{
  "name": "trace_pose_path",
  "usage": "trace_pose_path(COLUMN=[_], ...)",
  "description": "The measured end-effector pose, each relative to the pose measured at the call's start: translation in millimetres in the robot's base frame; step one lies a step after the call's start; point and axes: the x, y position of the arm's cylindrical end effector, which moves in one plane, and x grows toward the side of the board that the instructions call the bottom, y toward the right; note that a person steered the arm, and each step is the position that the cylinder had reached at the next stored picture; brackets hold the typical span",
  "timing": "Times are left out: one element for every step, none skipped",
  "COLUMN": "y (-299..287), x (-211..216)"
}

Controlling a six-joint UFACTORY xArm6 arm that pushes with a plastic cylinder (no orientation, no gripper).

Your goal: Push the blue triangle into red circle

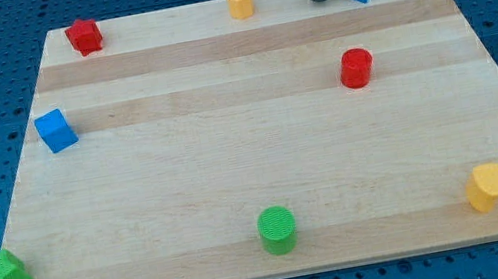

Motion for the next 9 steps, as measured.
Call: trace_pose_path(y=[6.2, 23.6, 53.9, 49.4, 31.9, 31.9, 52.6, 97.6, 117.9], x=[-34.9, -34.3, -17.9, 4.3, 31.5, 25.2, -15.5, -22.9, 7.1])
